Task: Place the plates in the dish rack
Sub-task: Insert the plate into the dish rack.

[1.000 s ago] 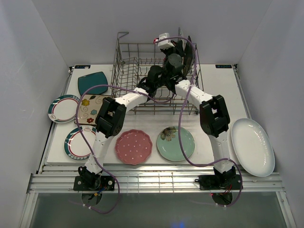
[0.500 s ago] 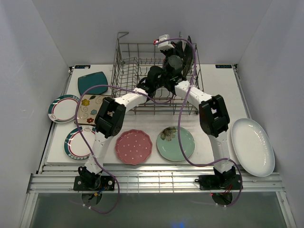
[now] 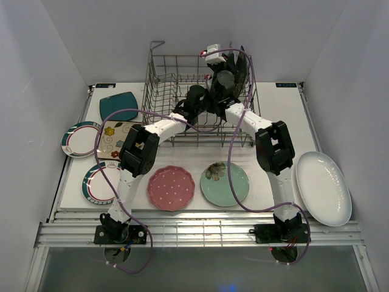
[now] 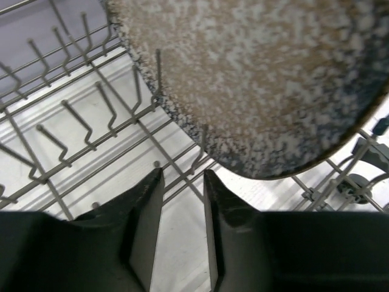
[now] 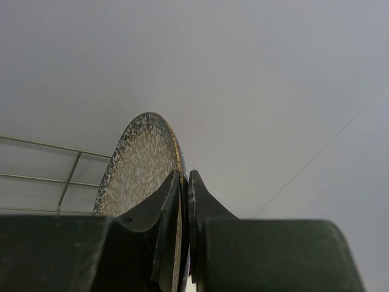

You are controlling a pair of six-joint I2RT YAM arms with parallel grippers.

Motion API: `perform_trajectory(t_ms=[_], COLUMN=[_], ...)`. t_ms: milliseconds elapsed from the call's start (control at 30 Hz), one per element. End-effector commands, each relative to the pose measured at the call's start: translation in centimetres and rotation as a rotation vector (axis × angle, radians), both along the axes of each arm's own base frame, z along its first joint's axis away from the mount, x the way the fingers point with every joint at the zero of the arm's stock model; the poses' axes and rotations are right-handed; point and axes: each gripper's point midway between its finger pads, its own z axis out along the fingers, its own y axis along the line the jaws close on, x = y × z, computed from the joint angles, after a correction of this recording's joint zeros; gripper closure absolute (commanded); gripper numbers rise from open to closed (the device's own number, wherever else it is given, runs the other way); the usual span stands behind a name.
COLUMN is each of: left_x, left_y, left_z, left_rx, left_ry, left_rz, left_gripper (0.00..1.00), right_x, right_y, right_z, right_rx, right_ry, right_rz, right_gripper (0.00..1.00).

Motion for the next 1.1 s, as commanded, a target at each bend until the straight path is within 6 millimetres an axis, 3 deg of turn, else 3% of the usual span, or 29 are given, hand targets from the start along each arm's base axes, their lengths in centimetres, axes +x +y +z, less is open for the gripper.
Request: perform_trajectory(t_ms=[0,100,300,333,400,433,500,533,600,967,1067], left_x=[1.9,2.3,2.2,2.0,1.9,1.5,1.4,0.9,0.5,-1.9,-2.5], left_y=[2.5,4.1,7.3,8.2,9.4,9.9,11.2,11.7,12.4,15.4,16.1], left_z=[12.7,13.4,14.4,15.6,15.5,16.4,15.9,16.8,16.1,17.8,18.2], left_rx=[-0.214,-0.224,-0.244,-0.252,-0.249,-0.256,-0.247,-0.253,-0.241,-0.218,-0.200], left_ry=[-0.284,-0.270,-0.247,-0.262,-0.253,-0.262,-0.248,-0.258,-0.245,-0.275,-0.288], left_rz=[0.064,0.090,0.114,0.119,0.126,0.123,0.135,0.134,0.135,0.145,0.155], left_gripper=[0.56,0.47,0.42,0.41,0.39,0.38,0.36,0.35,0.33,0.25,0.21], right_x=[2.1,2.6,3.5,3.7,4.0,4.2,4.3,4.4,4.4,5.0,5.3], right_y=[-2.8,-3.9,-4.7,-4.8,-5.3,-5.3,-5.6,-5.7,-5.7,-6.8,-7.3], right_z=[-3.8,-4.4,-5.7,-6.0,-6.2,-6.4,-6.7,-6.7,-6.6,-6.9,-7.0], right_rx=[0.027,0.043,0.056,0.065,0.072,0.082,0.084,0.090,0.090,0.121,0.141], right_ry=[0.010,0.024,0.053,0.057,0.067,0.072,0.079,0.078,0.083,0.106,0.115], right_rz=[-0.028,-0.034,-0.044,-0.042,-0.049,-0.047,-0.050,-0.049,-0.049,-0.082,-0.087], right_gripper=[0.88,0.88,0.87,0.87,0.87,0.87,0.87,0.86,0.84,0.81,0.76])
